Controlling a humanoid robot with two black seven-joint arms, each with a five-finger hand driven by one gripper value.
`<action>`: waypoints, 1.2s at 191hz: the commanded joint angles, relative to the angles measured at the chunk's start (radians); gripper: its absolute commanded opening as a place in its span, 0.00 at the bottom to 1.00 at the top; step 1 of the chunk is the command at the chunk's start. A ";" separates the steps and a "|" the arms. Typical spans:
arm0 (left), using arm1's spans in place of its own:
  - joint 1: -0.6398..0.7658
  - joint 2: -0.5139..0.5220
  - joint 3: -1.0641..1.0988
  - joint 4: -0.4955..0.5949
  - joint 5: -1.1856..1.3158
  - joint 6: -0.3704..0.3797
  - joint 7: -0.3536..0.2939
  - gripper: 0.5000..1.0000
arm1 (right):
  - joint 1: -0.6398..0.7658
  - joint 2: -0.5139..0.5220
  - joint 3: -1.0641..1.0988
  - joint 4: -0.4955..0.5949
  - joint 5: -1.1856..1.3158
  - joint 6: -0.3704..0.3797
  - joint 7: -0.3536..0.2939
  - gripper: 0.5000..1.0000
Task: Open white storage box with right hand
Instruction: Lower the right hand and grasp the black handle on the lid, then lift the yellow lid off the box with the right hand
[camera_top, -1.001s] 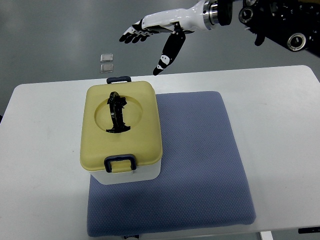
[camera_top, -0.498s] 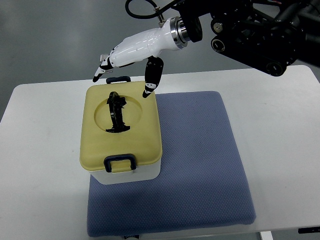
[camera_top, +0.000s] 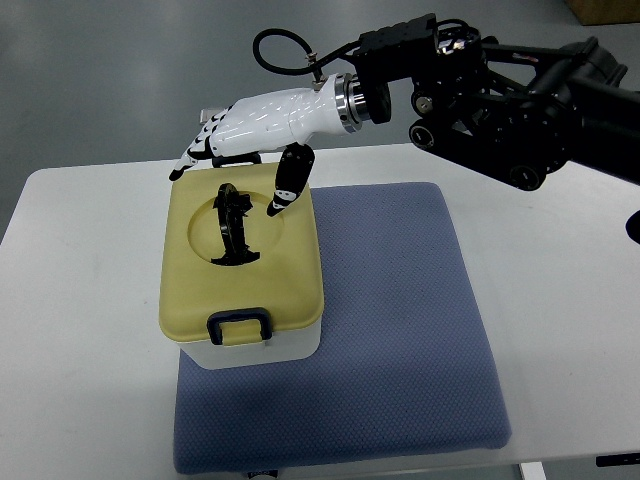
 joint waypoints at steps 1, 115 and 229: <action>0.000 0.000 0.001 -0.002 0.000 0.002 0.000 1.00 | -0.028 0.016 0.000 -0.006 -0.026 -0.029 -0.002 0.88; 0.000 0.000 0.000 0.002 0.000 0.000 0.000 1.00 | -0.076 0.053 0.000 -0.034 -0.060 -0.115 -0.012 0.00; 0.000 0.000 0.000 0.004 0.000 0.002 0.000 1.00 | 0.013 -0.022 0.084 0.033 0.000 -0.044 0.005 0.00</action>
